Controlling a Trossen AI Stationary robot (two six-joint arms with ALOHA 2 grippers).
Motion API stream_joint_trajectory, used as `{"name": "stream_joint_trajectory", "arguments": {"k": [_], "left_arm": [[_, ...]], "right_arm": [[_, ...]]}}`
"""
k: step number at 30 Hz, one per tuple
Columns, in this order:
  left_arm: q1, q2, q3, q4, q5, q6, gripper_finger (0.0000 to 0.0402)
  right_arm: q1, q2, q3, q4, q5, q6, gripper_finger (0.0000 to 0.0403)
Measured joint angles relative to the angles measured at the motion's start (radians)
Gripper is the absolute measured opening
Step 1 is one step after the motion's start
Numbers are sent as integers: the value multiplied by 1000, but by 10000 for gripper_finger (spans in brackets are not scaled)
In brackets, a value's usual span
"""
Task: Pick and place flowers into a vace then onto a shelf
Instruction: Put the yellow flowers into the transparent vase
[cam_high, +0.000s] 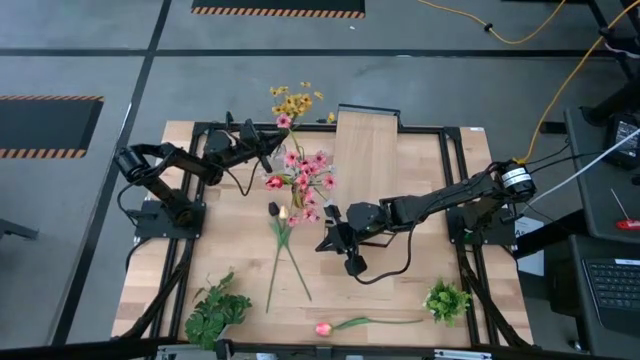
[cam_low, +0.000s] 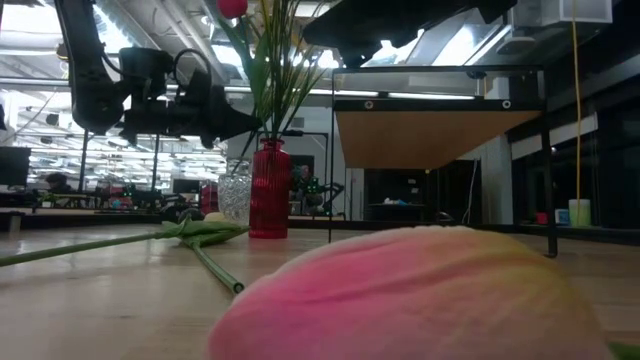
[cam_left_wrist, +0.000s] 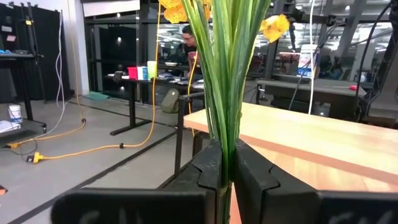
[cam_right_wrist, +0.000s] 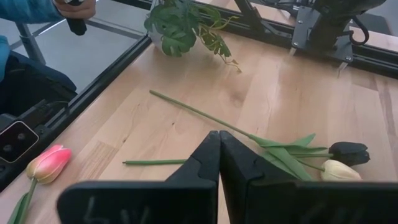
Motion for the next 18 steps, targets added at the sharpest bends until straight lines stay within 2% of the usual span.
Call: {"name": "stream_joint_trajectory", "arguments": {"k": [4, 10, 18], "left_arm": [[0, 0, -3, 2, 0, -1, 12], [0, -5, -3, 8, 1, -2, 23], [0, -4, -3, 6, 76, -2, 23]], "right_arm": [[0, 0, 0, 0, 0, 0, 10], [0, 0, 0, 0, 0, 0, 10], [0, 0, 0, -4, 0, 4, 10]]}}
